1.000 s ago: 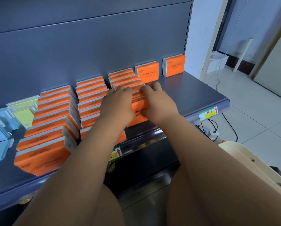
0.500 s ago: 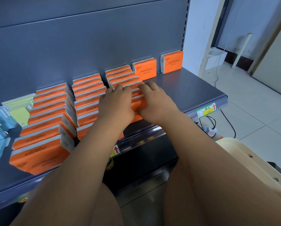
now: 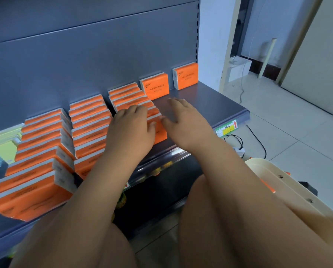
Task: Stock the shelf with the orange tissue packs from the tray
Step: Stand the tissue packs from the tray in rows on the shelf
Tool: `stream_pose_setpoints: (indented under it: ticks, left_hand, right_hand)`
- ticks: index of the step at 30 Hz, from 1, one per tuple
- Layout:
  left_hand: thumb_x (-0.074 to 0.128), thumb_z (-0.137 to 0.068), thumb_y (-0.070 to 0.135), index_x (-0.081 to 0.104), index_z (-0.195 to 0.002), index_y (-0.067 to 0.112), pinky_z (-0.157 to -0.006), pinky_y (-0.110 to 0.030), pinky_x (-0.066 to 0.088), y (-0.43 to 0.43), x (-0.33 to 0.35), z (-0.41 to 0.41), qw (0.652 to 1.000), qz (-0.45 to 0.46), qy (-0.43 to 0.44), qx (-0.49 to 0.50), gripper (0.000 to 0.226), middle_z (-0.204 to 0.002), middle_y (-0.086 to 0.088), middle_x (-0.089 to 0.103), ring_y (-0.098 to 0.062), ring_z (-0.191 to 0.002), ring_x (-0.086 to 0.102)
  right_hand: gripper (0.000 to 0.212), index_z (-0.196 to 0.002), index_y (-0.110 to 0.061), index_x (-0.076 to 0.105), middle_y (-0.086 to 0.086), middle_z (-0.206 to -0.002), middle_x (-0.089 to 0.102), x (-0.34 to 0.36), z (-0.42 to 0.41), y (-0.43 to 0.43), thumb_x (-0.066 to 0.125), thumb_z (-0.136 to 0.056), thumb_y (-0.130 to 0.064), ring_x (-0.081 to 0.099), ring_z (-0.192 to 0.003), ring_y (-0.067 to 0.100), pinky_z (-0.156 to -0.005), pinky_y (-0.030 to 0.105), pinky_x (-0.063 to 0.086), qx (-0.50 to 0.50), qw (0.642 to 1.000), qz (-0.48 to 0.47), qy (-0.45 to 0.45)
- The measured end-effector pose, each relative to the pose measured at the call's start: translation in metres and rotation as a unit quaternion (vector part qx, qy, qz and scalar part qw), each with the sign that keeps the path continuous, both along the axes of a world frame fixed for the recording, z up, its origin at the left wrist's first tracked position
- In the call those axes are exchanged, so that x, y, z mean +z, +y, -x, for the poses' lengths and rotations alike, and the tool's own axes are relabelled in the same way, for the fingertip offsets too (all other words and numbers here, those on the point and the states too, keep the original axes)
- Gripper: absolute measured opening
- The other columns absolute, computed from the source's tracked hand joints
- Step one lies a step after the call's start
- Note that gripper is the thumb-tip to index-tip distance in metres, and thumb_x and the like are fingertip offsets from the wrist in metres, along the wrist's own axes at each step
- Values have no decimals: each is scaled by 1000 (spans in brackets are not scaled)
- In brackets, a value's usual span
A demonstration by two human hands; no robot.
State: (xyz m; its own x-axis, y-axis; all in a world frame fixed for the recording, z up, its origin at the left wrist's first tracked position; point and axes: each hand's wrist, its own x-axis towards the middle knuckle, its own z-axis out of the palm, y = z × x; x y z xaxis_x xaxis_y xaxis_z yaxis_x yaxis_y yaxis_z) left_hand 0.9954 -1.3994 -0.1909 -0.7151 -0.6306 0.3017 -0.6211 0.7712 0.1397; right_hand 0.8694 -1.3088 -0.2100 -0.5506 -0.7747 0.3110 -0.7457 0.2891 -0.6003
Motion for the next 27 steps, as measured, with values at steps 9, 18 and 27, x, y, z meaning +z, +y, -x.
stream_pose_setpoints:
  ticks: [9,18,27]
  left_hand:
    - [36,-106,49,43,-152,19,-117,-44,34,52,3,45,994,-31,-17,-100,56,-159,-2,43,-27,-146,38]
    - [35,-106,52,27,-160,17,-123,-48,24,103,7,119,972,-54,-67,-217,65,-169,-4,23,-29,-154,24]
    - [38,-105,51,46,-139,17,-100,-43,41,177,-76,155,931,-91,-192,-298,48,-148,-6,49,-30,-133,45]
  right_hand:
    - [57,-152,-12,42,6,-158,41,-12,21,76,47,-104,-43,28,-151,23,-118,40,31,-119,992,37,-1]
    - [51,-147,-12,46,5,-151,47,-43,58,167,46,-105,-41,39,-141,23,-109,33,35,-236,972,9,-10]
    - [48,-142,-7,49,9,-146,50,-105,69,247,48,-104,-37,40,-138,24,-108,33,33,-309,946,-73,-63]
